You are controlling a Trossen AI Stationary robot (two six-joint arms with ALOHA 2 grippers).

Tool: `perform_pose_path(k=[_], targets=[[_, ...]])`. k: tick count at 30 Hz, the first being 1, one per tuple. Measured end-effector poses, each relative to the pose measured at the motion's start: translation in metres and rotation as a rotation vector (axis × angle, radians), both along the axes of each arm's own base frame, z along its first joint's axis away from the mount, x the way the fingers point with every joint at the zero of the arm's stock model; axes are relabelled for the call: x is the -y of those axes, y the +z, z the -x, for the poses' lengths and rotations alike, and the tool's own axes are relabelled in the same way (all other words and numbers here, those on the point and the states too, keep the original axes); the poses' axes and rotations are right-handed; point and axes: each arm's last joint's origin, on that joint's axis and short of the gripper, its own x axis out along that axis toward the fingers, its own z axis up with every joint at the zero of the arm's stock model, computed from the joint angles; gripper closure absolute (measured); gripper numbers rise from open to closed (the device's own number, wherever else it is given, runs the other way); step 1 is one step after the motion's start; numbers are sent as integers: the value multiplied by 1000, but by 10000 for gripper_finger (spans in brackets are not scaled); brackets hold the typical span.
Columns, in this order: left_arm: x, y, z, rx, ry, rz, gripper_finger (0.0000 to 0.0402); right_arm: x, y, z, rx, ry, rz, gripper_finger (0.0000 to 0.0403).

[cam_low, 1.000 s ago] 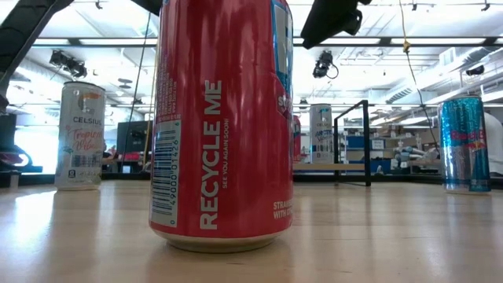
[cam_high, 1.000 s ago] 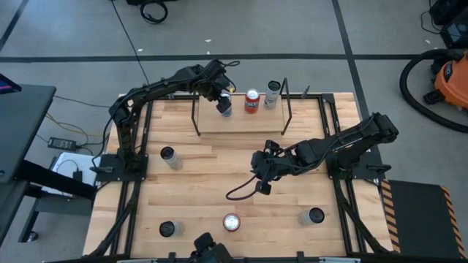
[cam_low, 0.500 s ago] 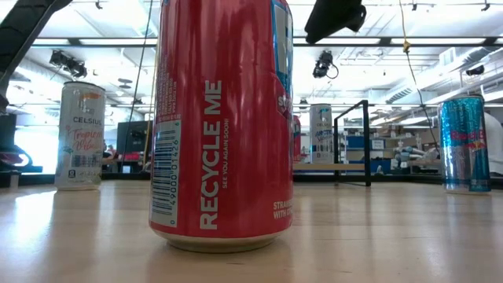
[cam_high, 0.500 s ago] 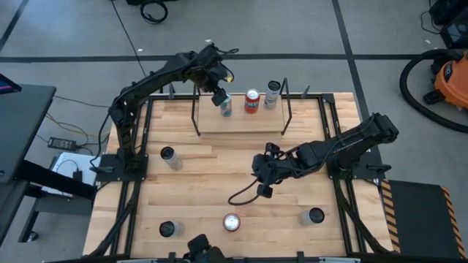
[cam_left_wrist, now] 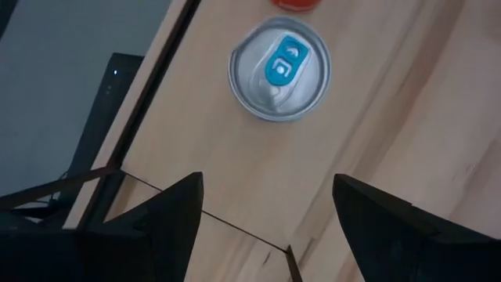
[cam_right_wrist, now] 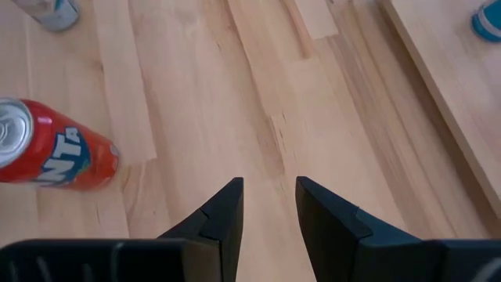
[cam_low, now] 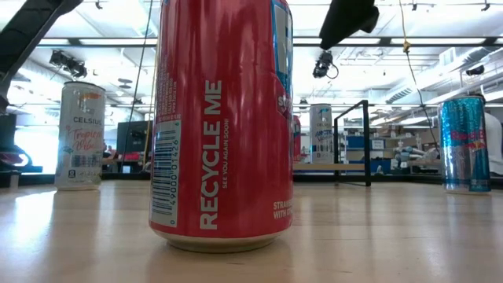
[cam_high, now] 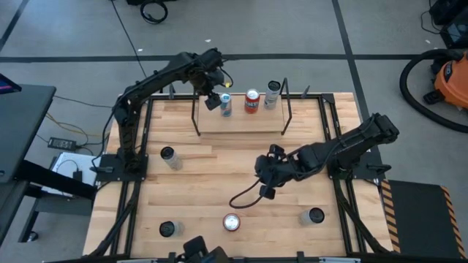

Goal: Place canned beverage on shelf
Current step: Put the top blue soda can on the shelf

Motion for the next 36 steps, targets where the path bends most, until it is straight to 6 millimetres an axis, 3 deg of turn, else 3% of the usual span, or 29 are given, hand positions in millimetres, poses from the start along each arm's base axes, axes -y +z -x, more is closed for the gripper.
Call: perform_pose_path(k=[11, 24, 36], targets=[[-1, -51, -4, -63, -6, 42, 153, -8, 0, 4, 0, 16, 10, 276], [-16, -51, -6, 8, 83, -40, 173, -8, 0, 4, 5, 9, 17, 276], [-22, -74, -15, -27, 79, -3, 173, -8, 0, 4, 5, 9, 17, 276]])
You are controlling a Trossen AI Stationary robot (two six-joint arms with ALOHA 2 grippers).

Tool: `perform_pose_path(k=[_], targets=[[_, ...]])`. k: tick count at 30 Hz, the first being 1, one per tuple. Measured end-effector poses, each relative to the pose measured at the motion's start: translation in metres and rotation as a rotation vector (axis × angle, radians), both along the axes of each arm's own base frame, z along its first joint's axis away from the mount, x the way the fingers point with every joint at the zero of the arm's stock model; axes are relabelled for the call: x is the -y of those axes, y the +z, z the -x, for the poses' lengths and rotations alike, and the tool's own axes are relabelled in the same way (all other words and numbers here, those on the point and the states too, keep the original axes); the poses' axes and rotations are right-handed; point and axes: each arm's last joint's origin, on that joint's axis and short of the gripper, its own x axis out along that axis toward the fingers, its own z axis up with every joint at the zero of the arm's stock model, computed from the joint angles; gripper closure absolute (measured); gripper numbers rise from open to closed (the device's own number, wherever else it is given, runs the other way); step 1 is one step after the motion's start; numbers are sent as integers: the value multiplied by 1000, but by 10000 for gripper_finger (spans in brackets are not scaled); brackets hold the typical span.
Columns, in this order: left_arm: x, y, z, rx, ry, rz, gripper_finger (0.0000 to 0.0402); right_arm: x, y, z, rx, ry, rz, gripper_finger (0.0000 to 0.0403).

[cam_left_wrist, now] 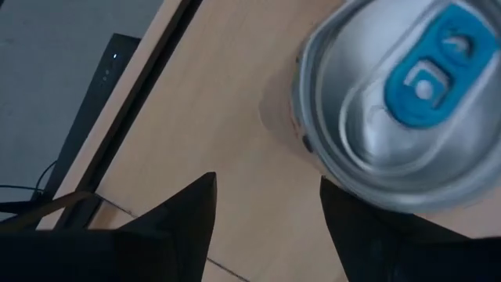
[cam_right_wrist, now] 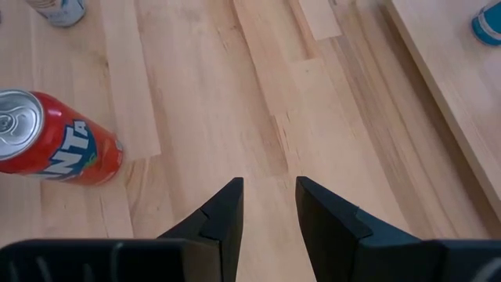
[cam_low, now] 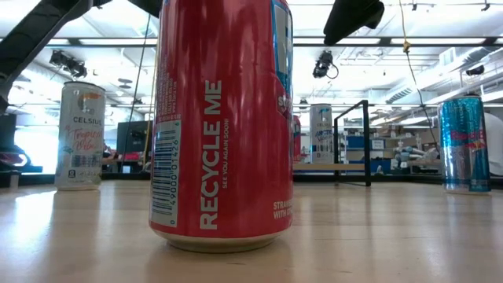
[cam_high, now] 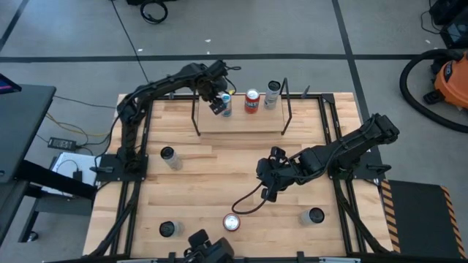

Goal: Place canned beverage on shelf
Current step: Put the top blue soda can on the shelf

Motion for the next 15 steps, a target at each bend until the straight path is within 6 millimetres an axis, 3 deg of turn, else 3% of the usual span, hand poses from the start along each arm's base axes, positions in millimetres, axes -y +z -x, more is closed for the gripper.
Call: perform_pose_path(k=[15], targets=[[-3, 2, -4, 44, 6, -29, 173, 0, 0, 0, 6, -8, 11, 276]])
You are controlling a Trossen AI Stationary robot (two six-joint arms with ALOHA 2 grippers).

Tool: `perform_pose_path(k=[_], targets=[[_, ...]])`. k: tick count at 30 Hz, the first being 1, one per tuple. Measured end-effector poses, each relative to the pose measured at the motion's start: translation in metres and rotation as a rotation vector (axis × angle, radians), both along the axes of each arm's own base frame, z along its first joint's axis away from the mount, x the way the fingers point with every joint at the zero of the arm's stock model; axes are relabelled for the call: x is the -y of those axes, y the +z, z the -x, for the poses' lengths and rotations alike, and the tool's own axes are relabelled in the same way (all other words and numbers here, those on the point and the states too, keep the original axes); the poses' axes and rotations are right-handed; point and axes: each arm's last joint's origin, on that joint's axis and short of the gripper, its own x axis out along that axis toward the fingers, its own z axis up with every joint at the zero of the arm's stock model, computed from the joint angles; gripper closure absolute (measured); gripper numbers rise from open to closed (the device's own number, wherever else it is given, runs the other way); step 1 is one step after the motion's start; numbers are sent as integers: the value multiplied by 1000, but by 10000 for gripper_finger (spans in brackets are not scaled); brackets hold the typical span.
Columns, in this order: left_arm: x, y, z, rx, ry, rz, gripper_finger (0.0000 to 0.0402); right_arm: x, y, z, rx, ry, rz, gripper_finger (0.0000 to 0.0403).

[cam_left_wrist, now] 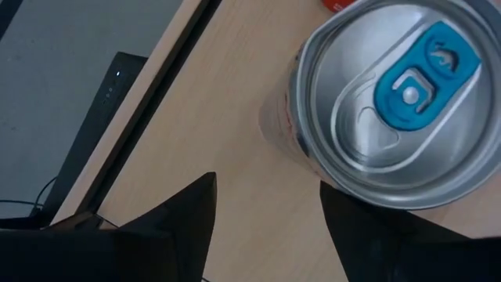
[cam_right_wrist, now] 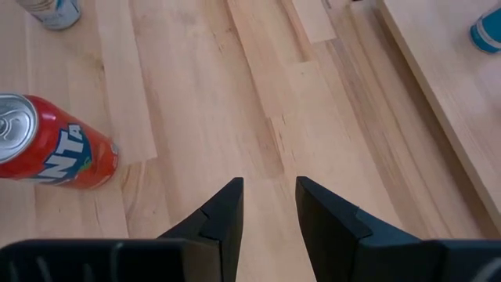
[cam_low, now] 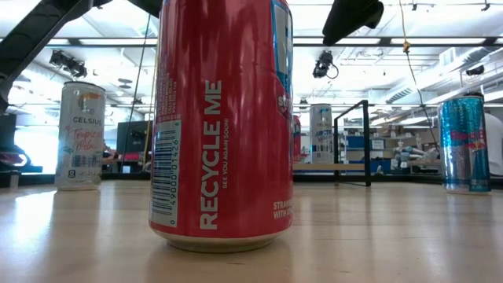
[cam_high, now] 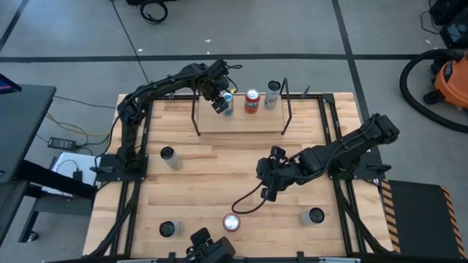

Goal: Place canned beverage on shelf
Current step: Put the top blue soda can on the shelf, then put the top white yellow soda can on the shelf

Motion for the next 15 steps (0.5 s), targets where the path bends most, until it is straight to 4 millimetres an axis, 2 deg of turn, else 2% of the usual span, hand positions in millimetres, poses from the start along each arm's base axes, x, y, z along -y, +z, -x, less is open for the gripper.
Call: perform_pose_path(k=[7, 15], targets=[[2, 3, 3, -10, 0, 7, 173, 0, 0, 0, 0, 1, 0, 276], [19, 41, 25, -1, -3, 9, 173, 0, 0, 0, 3, 1, -1, 276]])
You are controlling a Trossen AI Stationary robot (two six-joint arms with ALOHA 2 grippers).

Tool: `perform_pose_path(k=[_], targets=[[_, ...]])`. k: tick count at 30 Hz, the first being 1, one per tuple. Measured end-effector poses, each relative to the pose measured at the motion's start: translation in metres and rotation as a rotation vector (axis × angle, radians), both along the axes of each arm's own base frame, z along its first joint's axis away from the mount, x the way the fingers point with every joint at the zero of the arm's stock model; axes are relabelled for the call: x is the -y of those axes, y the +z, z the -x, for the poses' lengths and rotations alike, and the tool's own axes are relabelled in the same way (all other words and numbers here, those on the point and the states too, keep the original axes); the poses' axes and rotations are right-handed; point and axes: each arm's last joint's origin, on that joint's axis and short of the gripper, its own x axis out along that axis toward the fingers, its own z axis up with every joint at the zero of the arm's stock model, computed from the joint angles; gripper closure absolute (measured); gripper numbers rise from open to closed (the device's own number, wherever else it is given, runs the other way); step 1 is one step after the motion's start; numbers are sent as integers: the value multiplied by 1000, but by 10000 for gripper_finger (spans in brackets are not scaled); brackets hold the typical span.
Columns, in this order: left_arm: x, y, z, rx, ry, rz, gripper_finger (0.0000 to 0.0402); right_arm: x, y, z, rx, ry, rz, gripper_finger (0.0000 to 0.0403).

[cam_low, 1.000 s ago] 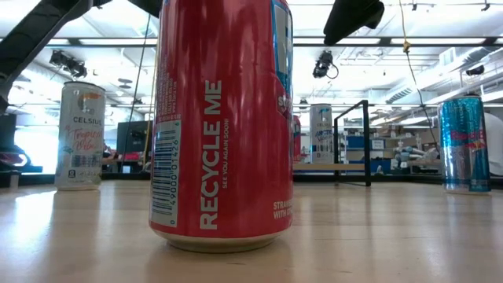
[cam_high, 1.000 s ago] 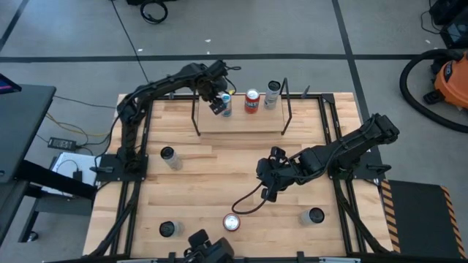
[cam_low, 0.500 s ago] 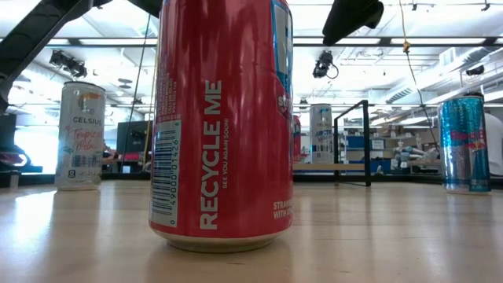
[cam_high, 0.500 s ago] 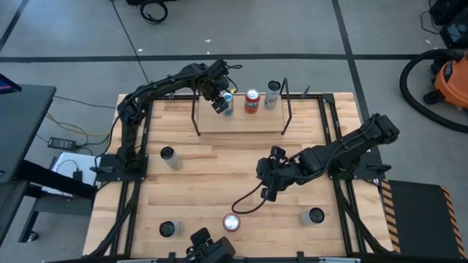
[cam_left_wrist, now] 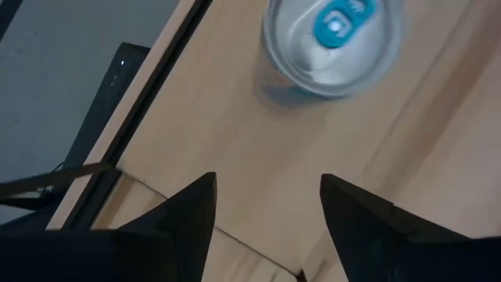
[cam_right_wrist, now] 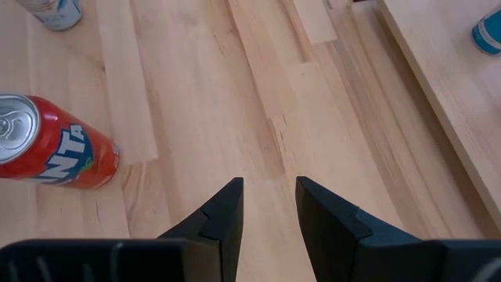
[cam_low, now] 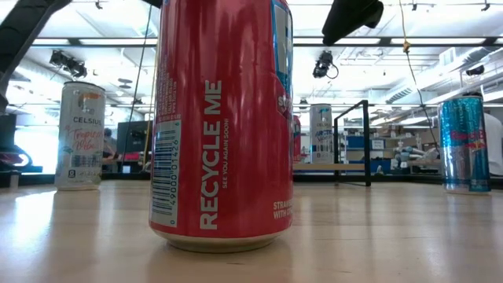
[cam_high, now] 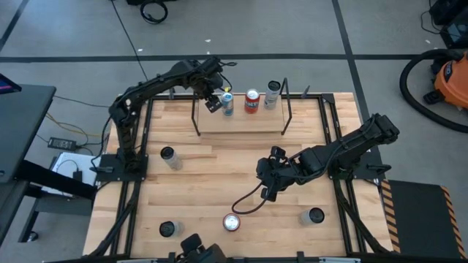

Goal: Place canned beverage on shelf
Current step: Put the top white yellow soda can on the shelf

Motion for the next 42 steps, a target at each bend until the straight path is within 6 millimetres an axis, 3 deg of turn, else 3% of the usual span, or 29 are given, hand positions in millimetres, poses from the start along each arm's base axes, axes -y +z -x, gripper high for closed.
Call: perform_pose_path(k=[8, 12, 25, 34, 42], targets=[[21, 42, 23, 79, -26, -24, 173, 0, 0, 0, 3, -2, -2, 276], [31, 54, 36, 64, -35, -11, 173, 0, 0, 0, 3, -1, -2, 276], [54, 55, 36, -1, -57, 53, 173, 0, 0, 0, 3, -3, -3, 276], [100, 65, 26, 0, -177, 59, 172, 0, 0, 0, 7, -9, 9, 276], [145, 106, 58, 131, -193, 36, 173, 2, -1, 2, -11, -21, 30, 276]])
